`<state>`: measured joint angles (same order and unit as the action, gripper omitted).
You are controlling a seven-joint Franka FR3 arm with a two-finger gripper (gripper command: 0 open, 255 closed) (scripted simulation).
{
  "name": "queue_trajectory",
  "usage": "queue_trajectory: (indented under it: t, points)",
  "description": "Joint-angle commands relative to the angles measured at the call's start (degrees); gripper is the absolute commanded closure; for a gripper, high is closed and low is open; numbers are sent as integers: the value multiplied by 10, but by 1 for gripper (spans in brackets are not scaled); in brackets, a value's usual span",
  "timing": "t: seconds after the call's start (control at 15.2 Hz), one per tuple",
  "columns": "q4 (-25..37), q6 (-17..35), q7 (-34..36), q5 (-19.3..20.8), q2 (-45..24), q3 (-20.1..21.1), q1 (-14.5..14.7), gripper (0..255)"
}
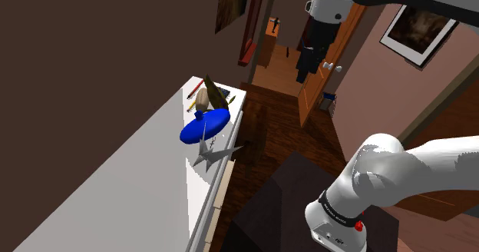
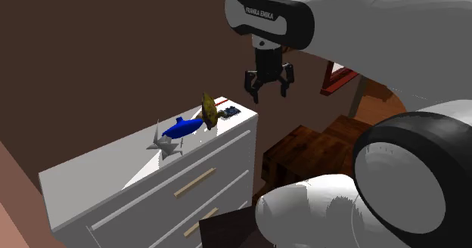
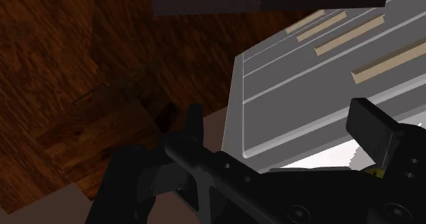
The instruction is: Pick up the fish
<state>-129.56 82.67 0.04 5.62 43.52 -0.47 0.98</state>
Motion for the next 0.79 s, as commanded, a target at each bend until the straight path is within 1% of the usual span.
queue_trajectory:
  t: [0.0, 0.4, 0.73]
  points:
    - [0, 0, 0, 0, 0, 0, 0, 0]
    - [-15, 111, 85, -23, -44, 60, 9, 0]
    - [-5, 200, 157, -23, -101, 111, 10, 0]
